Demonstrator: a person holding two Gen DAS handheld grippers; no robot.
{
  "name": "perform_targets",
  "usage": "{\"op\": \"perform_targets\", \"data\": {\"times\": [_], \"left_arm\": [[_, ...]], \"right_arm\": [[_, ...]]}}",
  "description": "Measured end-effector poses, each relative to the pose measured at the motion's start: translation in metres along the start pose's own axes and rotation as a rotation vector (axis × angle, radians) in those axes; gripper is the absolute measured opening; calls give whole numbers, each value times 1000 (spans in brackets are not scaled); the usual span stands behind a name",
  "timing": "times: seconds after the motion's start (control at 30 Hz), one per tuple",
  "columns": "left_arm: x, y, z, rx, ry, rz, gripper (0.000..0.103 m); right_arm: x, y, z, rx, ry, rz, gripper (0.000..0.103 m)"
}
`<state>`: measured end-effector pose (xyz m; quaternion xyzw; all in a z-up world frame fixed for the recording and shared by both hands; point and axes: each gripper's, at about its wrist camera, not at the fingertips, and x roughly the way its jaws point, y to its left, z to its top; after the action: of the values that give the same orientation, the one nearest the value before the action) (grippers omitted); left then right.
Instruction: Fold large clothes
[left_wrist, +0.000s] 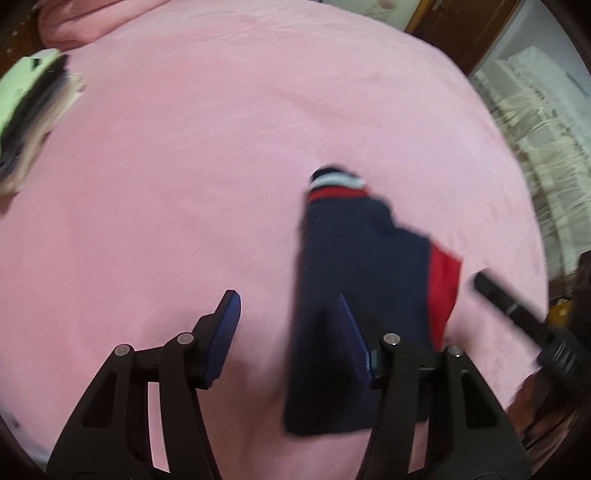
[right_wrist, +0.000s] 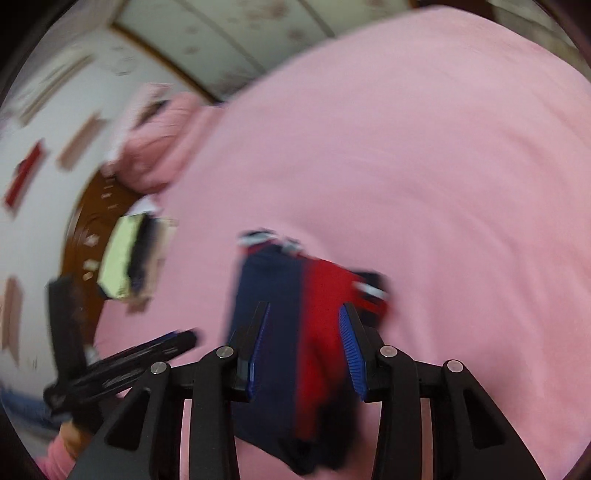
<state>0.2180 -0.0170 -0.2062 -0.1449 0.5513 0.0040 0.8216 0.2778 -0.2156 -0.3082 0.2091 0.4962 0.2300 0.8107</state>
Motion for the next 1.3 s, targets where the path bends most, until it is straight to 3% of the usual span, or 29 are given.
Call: {"op": "perform_targets", "data": {"times": [0.07, 0.13, 0.2, 0.33, 0.4, 0.5, 0.53, 0.63, 0.7, 0.77, 0.83, 0.9, 0.97, 1.0, 1.17, 1.3], "left_arm": [[13, -6, 14, -9, 7, -48, 39], [27, -12, 25, -10, 14, -76, 34], [43, -19, 32, 18, 14, -79, 24], [54, -29, 36, 66, -1, -25, 23], [44, -34, 34, 103, 4, -3, 23], [19, -36, 22, 135, -2, -46, 23], [12, -36, 16, 138, -3, -61, 23], [7, -38, 0, 146, 19, -86, 23], [15, -39, -12, 156, 46, -72, 23], [24, -36, -21, 155, 57, 6, 23], [25, -29, -27, 151, 38, 37, 23], [20, -28, -26, 151, 11, 57, 23], [12, -30, -27, 156, 0, 120, 23], [7, -28, -28, 148, 10, 121, 23], [-14, -25, -49, 72, 60, 18, 23], [-11, -30, -77, 87, 130, -7, 23]], "right_arm": [[25, 10, 1, -9, 35, 19, 34], [50, 7, 2, 21, 62, -18, 12], [66, -7, 2, 68, 61, -85, 1], [58, -38, -6, 155, -1, -260, 0], [46, -43, -6, 209, 2, -216, 0], [22, -25, -9, 130, -43, -188, 0], [11, -14, -12, 98, -64, -119, 0], [7, 4, -26, 83, 25, 23, 0], [18, 15, -41, 54, 103, 28, 0], [29, 21, -61, -21, 156, -90, 0], [27, 14, -70, 0, 120, -228, 0], [19, 4, -73, 86, 80, -290, 0], [7, 6, -76, 102, 43, -464, 0], [3, 8, -78, 102, 27, -496, 0], [-30, 1, -93, 258, -59, -301, 0], [-24, 12, -110, 277, 10, -204, 0]]}}
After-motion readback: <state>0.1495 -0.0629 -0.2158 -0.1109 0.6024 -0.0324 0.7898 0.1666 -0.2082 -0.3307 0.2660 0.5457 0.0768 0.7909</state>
